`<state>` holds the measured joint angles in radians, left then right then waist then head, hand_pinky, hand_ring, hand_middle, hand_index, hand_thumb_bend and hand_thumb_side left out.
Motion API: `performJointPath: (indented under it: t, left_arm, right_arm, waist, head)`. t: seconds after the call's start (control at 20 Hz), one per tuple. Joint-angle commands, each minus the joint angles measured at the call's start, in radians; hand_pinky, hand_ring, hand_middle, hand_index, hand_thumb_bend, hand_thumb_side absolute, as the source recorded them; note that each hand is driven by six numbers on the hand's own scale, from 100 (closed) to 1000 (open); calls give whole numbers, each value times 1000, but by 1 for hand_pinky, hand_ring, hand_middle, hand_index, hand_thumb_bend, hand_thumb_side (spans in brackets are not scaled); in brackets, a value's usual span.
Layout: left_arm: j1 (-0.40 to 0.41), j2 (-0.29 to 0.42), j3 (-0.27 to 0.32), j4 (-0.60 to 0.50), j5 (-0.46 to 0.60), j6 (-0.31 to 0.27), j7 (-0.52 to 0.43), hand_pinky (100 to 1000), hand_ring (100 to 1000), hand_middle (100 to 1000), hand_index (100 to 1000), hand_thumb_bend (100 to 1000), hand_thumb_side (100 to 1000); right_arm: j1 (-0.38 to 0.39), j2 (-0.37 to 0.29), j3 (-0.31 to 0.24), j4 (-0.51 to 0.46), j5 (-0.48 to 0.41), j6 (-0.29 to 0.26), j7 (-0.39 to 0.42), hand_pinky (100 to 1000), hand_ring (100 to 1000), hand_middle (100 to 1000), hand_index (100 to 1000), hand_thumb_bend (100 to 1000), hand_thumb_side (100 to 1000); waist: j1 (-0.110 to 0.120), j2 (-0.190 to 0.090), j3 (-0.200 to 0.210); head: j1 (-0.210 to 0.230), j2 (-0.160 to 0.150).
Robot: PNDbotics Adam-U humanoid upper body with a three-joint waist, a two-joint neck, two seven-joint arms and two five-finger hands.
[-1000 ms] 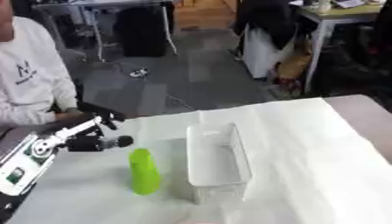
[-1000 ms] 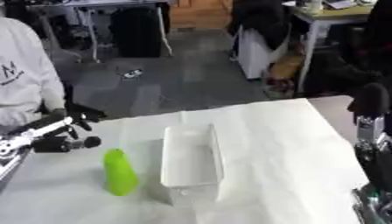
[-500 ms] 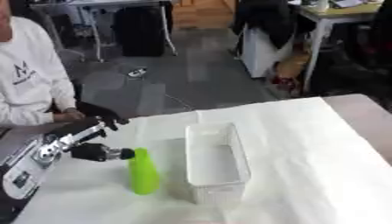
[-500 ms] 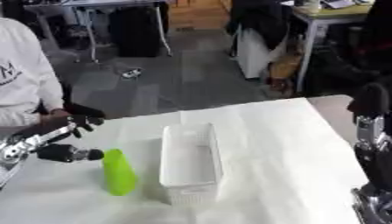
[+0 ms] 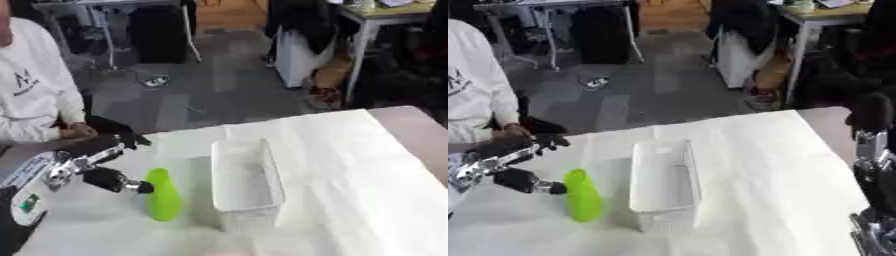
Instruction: Pick up objects on the table and place them in the box.
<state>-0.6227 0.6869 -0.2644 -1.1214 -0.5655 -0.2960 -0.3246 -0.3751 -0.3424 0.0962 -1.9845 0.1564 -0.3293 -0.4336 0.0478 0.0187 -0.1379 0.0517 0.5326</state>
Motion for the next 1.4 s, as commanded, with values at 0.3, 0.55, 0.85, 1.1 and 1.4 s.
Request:
performJointPath:
  t: [0.3,0.55,0.85,1.1,1.4]
  left_arm:
    - [-23,1,13,18,44,-22,-32,716,853,956,982,787,790]
    - [-29,-13,14,29,56,-26,-42,698,843,953,985,773,766]
    - [-45,-34,15,60,63,-30,-76,690,832,941,985,748,743]
    - [-69,-59,27,119,80,-36,-116,679,826,935,988,740,743]
    - [-98,-84,53,209,85,-48,-139,654,809,923,991,714,738]
  right_arm:
    - [-10,-7,0,-16,-2,2,6,110,300,301,314,387,486]
    - [-13,-6,1,-16,-4,2,8,110,300,301,314,383,483]
    - [-13,-5,1,-16,-5,-1,11,110,301,301,315,380,481]
    - [-16,-3,2,-16,-8,-3,12,111,301,301,315,378,480]
    - [-18,1,3,-16,-11,-4,13,111,301,301,315,376,479]
  waist:
    - [-2,-12,-4]
    - [-3,-12,-5]
    - [-3,-11,-7]
    - [-3,-11,-10]
    - [-3,-9,-13]
  head:
    - [0,-2]
    - [-1,-4]
    - [5,-2]
    - [14,-4]
    - [19,-6]
